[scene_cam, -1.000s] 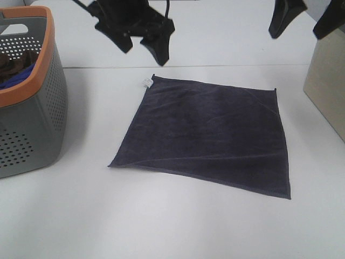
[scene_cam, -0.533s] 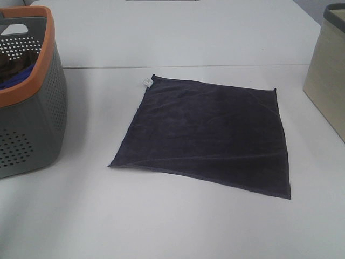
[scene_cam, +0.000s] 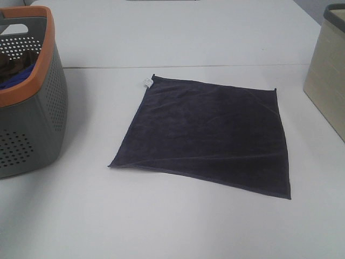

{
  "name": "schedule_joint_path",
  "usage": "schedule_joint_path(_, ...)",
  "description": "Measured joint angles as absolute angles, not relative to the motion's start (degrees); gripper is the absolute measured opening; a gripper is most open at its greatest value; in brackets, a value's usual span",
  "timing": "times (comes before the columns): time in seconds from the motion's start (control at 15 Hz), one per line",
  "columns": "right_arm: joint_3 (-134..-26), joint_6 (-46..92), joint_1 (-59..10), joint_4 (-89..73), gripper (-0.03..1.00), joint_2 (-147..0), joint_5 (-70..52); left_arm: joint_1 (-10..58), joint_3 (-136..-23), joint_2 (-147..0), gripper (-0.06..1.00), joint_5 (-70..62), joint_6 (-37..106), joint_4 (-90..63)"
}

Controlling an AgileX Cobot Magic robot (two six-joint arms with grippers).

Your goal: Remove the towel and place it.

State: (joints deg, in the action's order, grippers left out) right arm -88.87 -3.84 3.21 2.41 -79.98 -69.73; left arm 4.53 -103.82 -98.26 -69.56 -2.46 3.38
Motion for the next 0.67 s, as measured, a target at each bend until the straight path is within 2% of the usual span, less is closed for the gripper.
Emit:
schedule_joint_path(0.27,-71.56,-3.72,3.21,5.33,0.79,-60.68,-69.79,4.53,-82.22,-81.36,0.80,-68.87,-6.42,8.02)
schedule_joint_path(0.47,-57.98,-4.35,3.21,5.84,0.80,-45.26,-69.90,4.53,-69.90,-67.61,0.80,-66.92,-6.88,12.49)
schedule_joint_path(0.67,-50.53,-5.21,3.21,5.04,0.80,-31.23,-69.90,4.53,-59.19,-55.23,0.80,-63.25,-6.88,12.83)
